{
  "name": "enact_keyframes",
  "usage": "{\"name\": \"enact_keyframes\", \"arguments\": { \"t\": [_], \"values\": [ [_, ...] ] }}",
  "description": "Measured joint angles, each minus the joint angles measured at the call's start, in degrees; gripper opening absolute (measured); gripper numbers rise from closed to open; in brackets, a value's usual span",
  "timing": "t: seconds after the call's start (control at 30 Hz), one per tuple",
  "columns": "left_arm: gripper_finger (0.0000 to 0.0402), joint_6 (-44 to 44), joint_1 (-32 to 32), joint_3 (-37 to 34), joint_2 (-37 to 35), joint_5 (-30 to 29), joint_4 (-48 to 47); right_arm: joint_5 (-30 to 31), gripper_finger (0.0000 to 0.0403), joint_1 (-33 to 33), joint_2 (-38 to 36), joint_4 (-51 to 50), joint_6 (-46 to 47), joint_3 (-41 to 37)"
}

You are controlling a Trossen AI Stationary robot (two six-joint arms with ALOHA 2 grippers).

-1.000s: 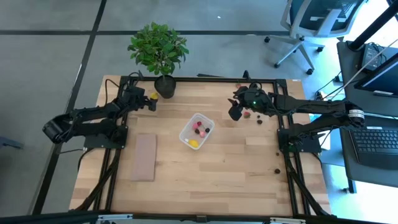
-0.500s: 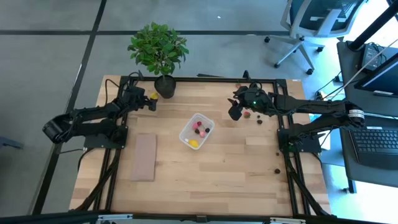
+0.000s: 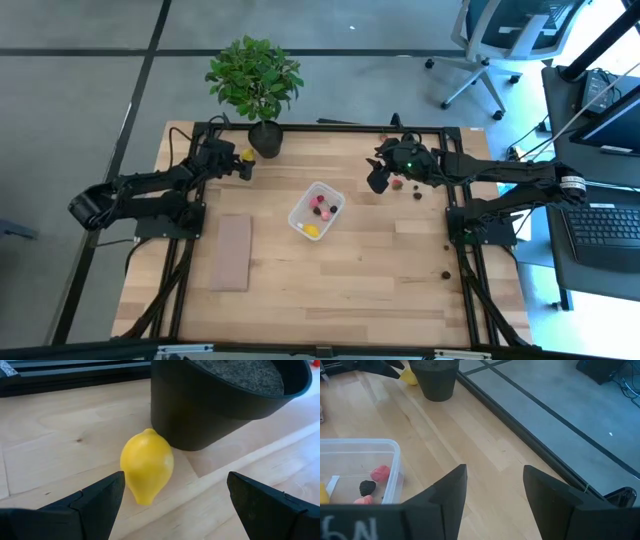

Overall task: Pick and placing Produce into tupperware
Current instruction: Put the lemon into the transparent bin

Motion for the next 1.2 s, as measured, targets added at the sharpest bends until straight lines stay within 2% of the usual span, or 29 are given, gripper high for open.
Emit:
{"name": "enact_keyframes", "arguments": {
  "t": [0.3,0.43,0.57,0.9,1.07,1.2],
  "values": [
    [0.0344,2.16,-4.19,0.03,0.00,0.11,4.72,0.00,0.0197,0.00,0.00,-0.02,0.00,0.00],
    [0.0344,1.15,-4.31,0.07,-0.02,0.04,4.90,0.00,0.0197,0.00,0.00,-0.02,-0.02,0.00],
    [0.0344,3.70,-4.31,0.84,0.00,0.02,5.07,0.00,0.0197,-0.02,0.00,-0.02,-0.17,0.00],
    [0.0344,9.09,-4.17,10.31,1.87,-1.66,-11.30,0.00,0.0197,-0.02,0.00,0.00,-0.15,0.00],
    [0.0344,10.30,-3.77,14.18,6.74,-1.96,-17.87,0.00,0.0197,-0.02,0.00,0.00,1.20,0.00],
    [0.0344,10.69,-3.76,16.83,11.08,-1.22,-19.35,-0.02,0.0197,-0.02,0.00,-0.02,1.33,0.00]
  ]
}}
